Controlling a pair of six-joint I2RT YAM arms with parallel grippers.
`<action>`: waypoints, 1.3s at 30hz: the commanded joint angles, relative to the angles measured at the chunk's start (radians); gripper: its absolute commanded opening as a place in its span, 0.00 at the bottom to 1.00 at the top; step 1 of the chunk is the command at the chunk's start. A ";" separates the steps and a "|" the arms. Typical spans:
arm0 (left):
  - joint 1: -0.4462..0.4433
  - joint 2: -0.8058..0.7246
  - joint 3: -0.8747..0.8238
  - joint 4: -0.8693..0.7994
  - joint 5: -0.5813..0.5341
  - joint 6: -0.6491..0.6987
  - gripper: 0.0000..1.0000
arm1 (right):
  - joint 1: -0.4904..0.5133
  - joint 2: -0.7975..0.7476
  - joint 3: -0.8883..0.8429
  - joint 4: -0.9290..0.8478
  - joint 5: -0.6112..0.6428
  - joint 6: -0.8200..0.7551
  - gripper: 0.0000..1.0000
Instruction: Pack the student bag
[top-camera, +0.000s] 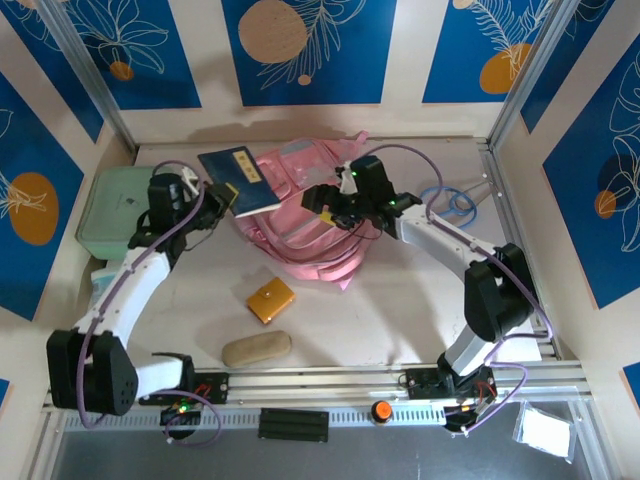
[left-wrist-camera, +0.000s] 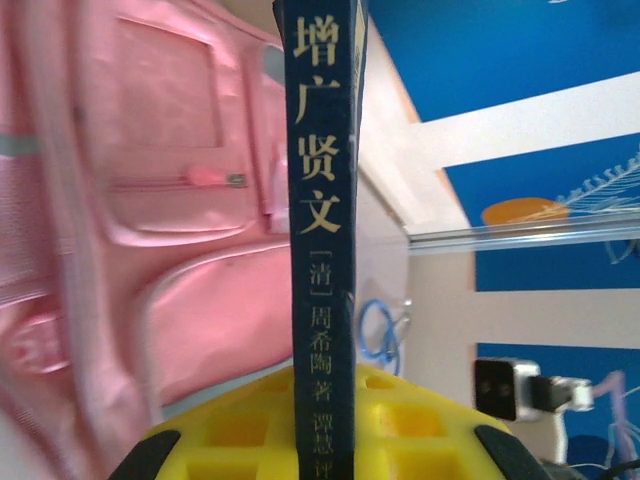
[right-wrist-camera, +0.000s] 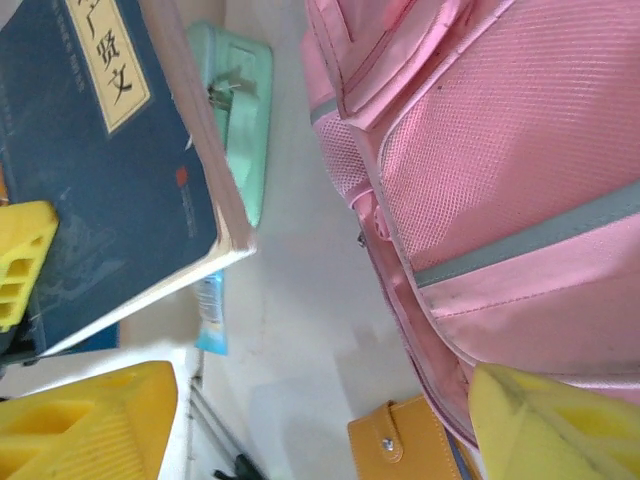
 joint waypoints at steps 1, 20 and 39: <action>-0.063 0.060 -0.007 0.262 -0.071 -0.131 0.00 | -0.031 -0.062 -0.091 0.251 -0.127 0.182 0.78; -0.327 0.299 -0.044 0.703 -0.303 -0.377 0.00 | -0.050 0.016 -0.199 0.650 -0.035 0.620 0.87; -0.369 0.305 -0.018 0.639 -0.307 -0.332 0.00 | -0.030 0.083 -0.186 0.730 0.023 0.630 0.37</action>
